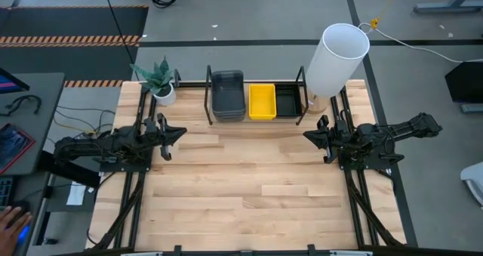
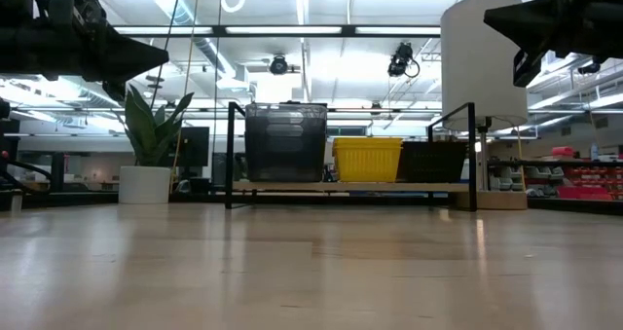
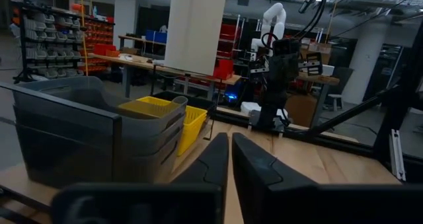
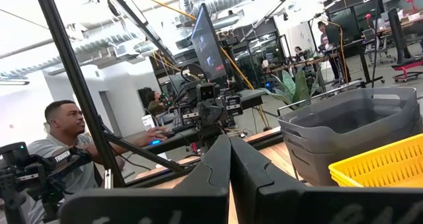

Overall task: Stack baskets on shelf by color
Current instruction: Return to Home Position

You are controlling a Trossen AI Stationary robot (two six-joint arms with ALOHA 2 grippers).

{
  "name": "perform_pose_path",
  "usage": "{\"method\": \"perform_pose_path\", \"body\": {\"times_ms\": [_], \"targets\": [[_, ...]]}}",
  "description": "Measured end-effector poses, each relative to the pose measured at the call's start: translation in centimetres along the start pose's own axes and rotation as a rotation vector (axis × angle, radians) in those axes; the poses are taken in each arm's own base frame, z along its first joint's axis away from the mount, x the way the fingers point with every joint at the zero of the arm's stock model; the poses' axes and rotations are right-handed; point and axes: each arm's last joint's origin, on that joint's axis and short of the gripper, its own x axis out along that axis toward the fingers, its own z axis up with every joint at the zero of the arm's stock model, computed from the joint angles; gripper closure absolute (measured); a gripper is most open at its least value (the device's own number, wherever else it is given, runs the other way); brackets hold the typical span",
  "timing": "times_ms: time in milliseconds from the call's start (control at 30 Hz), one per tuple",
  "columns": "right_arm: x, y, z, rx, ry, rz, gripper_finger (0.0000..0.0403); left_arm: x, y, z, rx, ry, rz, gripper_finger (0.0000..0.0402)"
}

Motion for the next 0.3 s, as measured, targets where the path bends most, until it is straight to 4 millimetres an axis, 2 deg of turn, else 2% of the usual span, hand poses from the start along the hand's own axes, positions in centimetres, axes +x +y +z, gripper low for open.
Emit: {"method": "perform_pose_path", "body": {"times_ms": [300], "targets": [[0.00, 0.00, 0.00, 0.000, 0.000, 0.000, 0.0398, 0.00, 0.00, 0.00, 0.000, 0.000, 0.000, 0.0369]]}}
